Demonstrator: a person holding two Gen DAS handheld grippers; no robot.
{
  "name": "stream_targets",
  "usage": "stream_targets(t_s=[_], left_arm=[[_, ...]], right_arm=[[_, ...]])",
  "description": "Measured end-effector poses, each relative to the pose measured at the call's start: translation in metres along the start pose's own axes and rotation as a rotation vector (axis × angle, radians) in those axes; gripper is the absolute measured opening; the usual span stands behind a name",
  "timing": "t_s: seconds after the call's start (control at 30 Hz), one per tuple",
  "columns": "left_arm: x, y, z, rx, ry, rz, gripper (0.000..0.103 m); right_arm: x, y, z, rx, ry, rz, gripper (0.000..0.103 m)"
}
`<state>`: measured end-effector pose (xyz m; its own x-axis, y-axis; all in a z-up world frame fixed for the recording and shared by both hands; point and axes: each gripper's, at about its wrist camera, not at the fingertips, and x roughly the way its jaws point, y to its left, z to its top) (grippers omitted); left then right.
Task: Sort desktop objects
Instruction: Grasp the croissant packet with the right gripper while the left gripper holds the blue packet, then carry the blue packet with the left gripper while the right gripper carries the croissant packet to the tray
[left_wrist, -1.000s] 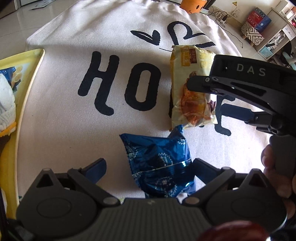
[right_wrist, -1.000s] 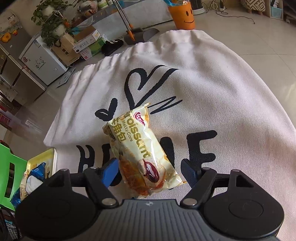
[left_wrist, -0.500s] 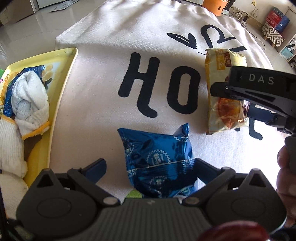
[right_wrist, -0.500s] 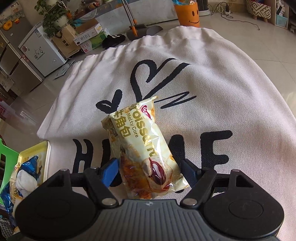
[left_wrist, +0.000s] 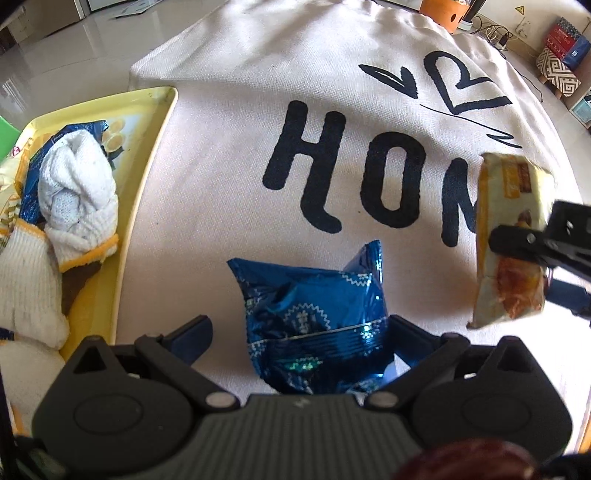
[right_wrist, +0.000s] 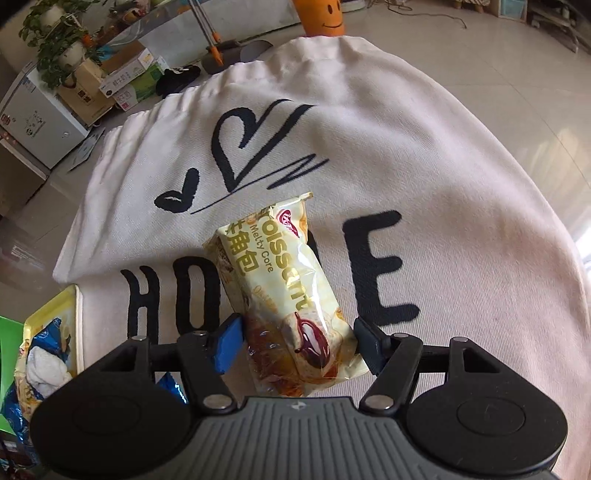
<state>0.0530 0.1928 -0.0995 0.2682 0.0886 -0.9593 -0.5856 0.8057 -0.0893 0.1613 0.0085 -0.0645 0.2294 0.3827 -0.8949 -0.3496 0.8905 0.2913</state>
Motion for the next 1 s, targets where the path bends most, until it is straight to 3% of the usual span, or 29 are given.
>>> stream_targets(t_s=[0.23,0.4,0.5,0.8,1.0], left_arm=[[0.0,0.0,-0.004,0.038,0.012,-0.005,0.102],[0.001,-0.003,-0.005,0.074,0.013,0.022,0.102],[0.002,-0.007,-0.007,0.097,0.007,0.049,0.102],[0.003,-0.014,-0.012,0.122,-0.016,0.078,0.103],[0.003,-0.01,-0.006,0.116,-0.019,0.079,0.103]], right_arm=[[-0.025,-0.032,-0.032,0.152,0.052,-0.058,0.066],[-0.026,-0.043,-0.036,0.228,0.063,-0.067,0.069],[-0.027,-0.037,-0.034,0.198,0.048,-0.077,0.081],[-0.011,-0.01,-0.042,-0.01,0.086,-0.166,0.082],[-0.002,-0.01,-0.045,-0.036,0.108,-0.197,0.082]])
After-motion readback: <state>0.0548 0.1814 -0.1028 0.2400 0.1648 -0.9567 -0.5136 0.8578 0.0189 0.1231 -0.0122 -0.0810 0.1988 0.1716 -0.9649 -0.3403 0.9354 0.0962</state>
